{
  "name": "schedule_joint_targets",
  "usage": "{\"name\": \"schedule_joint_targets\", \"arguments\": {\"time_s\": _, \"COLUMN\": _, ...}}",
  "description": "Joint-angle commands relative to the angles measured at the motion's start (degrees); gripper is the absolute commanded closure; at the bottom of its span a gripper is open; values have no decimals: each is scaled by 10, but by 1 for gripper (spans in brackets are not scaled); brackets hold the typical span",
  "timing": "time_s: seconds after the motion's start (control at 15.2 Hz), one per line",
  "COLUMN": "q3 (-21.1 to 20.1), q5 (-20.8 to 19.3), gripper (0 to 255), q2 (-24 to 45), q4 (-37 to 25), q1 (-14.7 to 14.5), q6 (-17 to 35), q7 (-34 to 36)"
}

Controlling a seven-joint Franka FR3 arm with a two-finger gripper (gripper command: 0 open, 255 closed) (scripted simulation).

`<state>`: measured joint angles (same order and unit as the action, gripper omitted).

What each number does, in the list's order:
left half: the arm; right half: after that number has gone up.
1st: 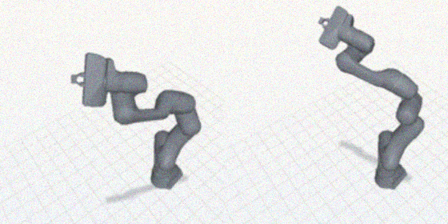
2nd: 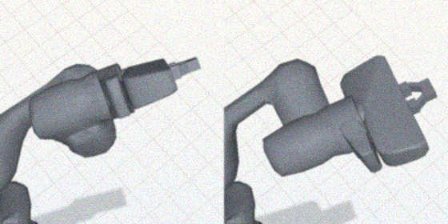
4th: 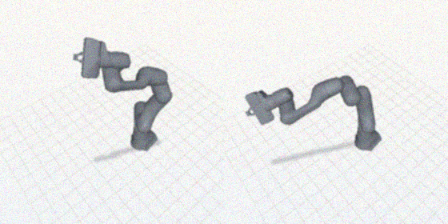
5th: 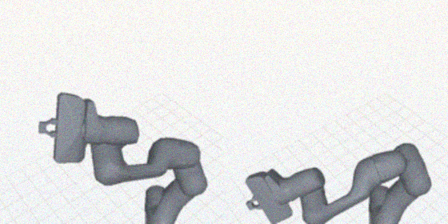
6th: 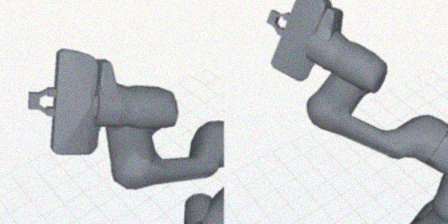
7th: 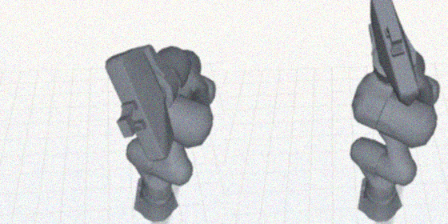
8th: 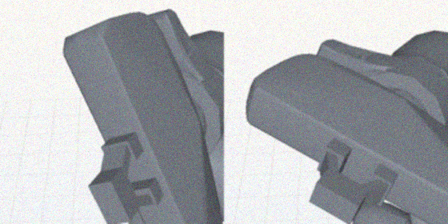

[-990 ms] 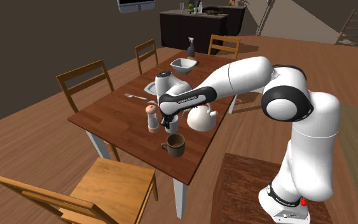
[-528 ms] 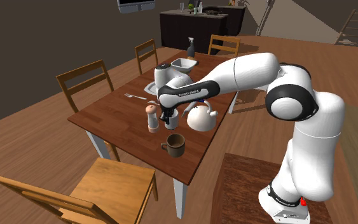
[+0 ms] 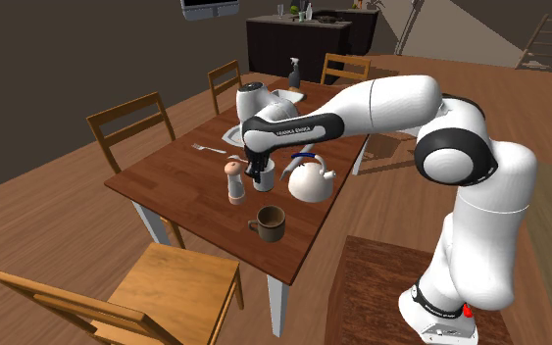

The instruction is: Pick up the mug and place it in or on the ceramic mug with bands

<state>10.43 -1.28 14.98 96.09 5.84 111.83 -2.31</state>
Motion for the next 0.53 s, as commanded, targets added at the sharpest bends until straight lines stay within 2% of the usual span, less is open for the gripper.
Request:
{"name": "schedule_joint_targets", "arguments": {"time_s": 0.0, "q3": 0, "q5": -1, "gripper": 255, "q2": -4, "q4": -11, "q1": 0, "q6": -15, "q7": -1}}
{"name": "schedule_joint_targets", "arguments": {"time_s": 0.46, "q3": 1, "q5": -1, "gripper": 255, "q2": -10, "q4": -57, "q1": 0, "q6": -66, "q7": -3}}
